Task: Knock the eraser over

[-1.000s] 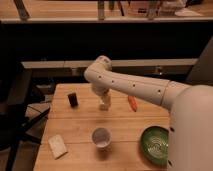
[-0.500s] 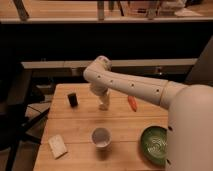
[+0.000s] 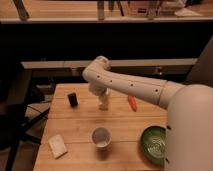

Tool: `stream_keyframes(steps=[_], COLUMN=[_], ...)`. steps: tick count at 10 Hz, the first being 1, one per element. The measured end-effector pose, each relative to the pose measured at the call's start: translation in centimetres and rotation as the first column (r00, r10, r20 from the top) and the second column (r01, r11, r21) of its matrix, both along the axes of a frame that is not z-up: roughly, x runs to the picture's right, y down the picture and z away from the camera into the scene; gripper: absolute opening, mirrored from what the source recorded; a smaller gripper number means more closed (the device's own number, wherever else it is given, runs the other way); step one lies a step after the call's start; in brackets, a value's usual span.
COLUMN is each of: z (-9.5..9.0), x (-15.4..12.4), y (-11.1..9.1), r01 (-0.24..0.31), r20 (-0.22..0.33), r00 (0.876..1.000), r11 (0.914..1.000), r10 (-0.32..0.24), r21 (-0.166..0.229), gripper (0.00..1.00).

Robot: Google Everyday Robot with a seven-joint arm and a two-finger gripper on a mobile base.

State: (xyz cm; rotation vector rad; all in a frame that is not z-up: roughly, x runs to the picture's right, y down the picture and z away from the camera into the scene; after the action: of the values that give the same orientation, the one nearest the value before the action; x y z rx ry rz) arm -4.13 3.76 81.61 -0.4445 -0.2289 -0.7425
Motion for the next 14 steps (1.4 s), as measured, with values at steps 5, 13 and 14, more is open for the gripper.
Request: stream_keyframes(steps=[5, 13, 14], z=[0.4, 1.1, 1.2], x=[-1.0, -2.4, -2.6], y=[0.0, 0.0, -0.1], r01=[0.021, 0.046, 0.049], r20=[0.035, 0.073, 0.077], r00=[0.999, 0.996, 0.996], r11=[0.9998, 0.9989, 0.9988], r10=[-0.021, -0.046, -0.049], r21=[0.000, 0.002, 0.006], gripper=[0.80, 0.80, 0.80])
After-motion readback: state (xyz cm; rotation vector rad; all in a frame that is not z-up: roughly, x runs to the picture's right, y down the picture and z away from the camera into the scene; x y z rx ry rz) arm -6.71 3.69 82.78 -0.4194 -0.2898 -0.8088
